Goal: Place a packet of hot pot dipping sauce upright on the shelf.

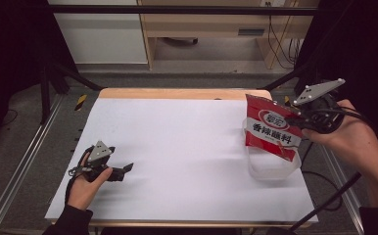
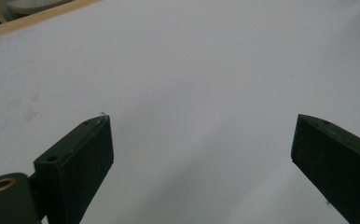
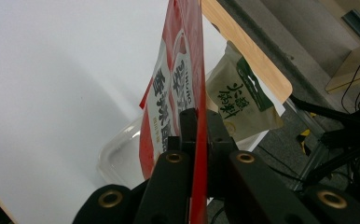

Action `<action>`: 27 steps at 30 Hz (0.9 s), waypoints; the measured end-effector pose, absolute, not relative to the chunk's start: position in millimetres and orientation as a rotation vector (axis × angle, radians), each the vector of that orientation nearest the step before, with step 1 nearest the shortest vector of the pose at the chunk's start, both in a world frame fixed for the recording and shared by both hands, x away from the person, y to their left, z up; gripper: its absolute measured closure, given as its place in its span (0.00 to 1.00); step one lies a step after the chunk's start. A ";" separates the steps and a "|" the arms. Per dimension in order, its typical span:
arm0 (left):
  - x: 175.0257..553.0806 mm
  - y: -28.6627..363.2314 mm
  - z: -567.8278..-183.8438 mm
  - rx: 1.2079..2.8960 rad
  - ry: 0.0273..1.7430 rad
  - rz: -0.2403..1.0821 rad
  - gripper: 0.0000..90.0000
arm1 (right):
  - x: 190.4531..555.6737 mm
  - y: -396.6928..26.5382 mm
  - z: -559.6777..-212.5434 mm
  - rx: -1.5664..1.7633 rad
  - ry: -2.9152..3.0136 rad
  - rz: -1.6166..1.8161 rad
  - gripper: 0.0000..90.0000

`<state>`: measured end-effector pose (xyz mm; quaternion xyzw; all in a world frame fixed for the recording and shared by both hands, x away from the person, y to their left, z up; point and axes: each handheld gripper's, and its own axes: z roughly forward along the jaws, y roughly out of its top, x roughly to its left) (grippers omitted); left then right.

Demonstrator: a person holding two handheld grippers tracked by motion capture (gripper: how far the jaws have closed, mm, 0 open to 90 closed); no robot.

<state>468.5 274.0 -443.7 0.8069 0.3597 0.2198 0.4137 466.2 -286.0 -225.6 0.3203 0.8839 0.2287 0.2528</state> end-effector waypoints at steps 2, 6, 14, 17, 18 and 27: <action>468.3 273.5 -443.8 2.031 0.901 0.552 0.06 | 467.6 -288.3 -227.6 0.876 2.407 0.613 0.99; 468.3 272.8 -443.9 2.037 0.895 0.551 0.06 | 470.9 -291.2 -231.3 0.881 2.408 0.603 0.99; 468.3 272.7 -444.0 2.039 0.893 0.551 0.06 | 479.8 -293.8 -250.1 0.881 2.424 0.614 0.99; 468.4 272.1 -444.3 2.041 0.890 0.550 0.06 | 482.0 -294.3 -261.0 0.891 2.429 0.625 0.99; 468.6 272.0 -444.4 2.043 0.889 0.551 0.06 | 482.4 -295.1 -263.5 0.897 2.427 0.632 0.99; 468.3 273.2 -443.3 2.034 0.900 0.568 0.06 | 482.4 -304.0 -285.3 0.941 2.419 0.674 0.99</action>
